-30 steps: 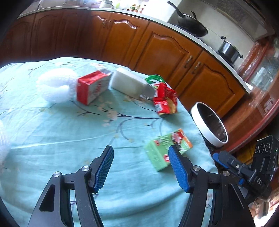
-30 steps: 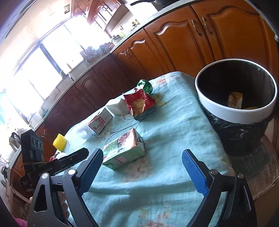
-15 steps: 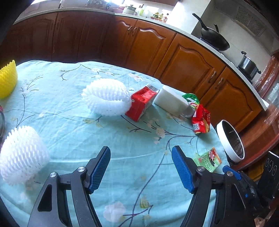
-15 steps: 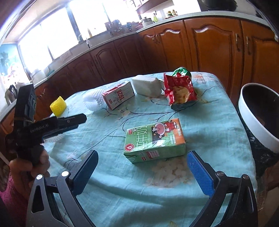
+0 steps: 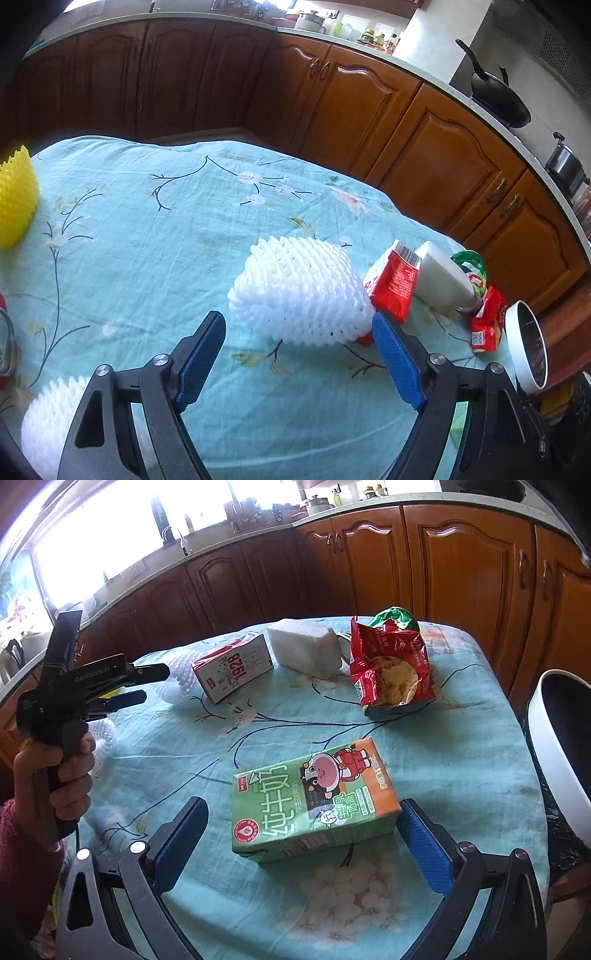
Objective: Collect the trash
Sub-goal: 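Move both tools back over the table, left tool toward the white foam net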
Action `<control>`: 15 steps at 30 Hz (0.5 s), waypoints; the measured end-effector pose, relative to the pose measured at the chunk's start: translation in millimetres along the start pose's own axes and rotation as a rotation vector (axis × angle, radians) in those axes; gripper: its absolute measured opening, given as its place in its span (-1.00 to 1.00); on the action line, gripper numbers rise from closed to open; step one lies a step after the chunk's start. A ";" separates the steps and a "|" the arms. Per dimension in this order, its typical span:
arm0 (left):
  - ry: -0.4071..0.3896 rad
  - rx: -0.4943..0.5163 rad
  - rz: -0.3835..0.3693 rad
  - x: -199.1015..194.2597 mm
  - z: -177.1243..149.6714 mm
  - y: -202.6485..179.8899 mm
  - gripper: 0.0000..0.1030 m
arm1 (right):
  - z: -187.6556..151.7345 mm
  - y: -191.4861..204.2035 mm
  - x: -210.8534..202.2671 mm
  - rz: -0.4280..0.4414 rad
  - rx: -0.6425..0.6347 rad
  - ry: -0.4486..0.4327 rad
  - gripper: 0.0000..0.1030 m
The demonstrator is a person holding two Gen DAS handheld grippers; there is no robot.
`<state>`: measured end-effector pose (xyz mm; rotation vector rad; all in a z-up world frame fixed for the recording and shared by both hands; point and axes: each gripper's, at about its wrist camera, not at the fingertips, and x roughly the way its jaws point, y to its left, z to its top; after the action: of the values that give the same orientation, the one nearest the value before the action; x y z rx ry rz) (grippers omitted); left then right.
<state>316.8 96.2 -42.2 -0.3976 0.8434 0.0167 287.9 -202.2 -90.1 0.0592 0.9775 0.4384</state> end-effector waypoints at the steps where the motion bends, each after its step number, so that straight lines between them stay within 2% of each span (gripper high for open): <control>1: 0.003 0.005 0.001 5.3 1.5 0.4 0.53 | 0.7 -1.9 1.4 0.008 0.011 0.000 0.97; 3: 0.007 0.017 -0.005 12.9 1.3 -1.5 0.29 | 0.8 -4.6 2.7 0.022 0.030 0.002 0.90; 4: 0.013 0.023 -0.010 15.8 1.4 -2.0 0.05 | 0.3 -6.4 2.6 0.027 0.039 0.001 0.75; 5: 0.021 0.028 -0.017 19.2 1.1 -2.0 -0.20 | 0.1 -7.9 3.3 0.033 0.049 0.003 0.74; 6: 0.025 0.033 -0.022 23.3 1.1 -2.6 -0.32 | -0.3 -9.0 2.7 0.038 0.058 -0.002 0.67; 7: 0.028 0.038 -0.030 24.6 0.2 -3.2 -0.67 | -0.9 -10.3 1.1 0.035 0.067 -0.007 0.44; 8: 0.036 0.045 -0.041 25.8 -0.9 -4.0 -0.88 | -0.8 -12.7 -0.8 0.033 0.080 -0.012 0.38; 10: 0.027 0.058 -0.050 20.1 -5.0 -4.4 -0.90 | -1.6 -17.2 -5.2 0.049 0.111 -0.017 0.10; 12: 0.015 0.080 -0.057 12.5 -9.2 -7.4 -0.95 | -2.2 -22.6 -9.7 0.065 0.144 -0.023 -0.06; 14: 0.008 0.092 -0.072 5.5 -13.9 -11.0 -0.98 | -2.8 -27.0 -12.7 0.082 0.164 -0.022 -0.10; 15: 0.005 0.098 -0.079 1.6 -16.6 -12.8 -0.99 | -3.0 -27.8 -13.0 0.095 0.172 -0.017 -0.02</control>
<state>308.1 78.4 -48.9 -0.3387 0.8297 -0.0983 288.5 -233.0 -88.3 0.2648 0.9971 0.4395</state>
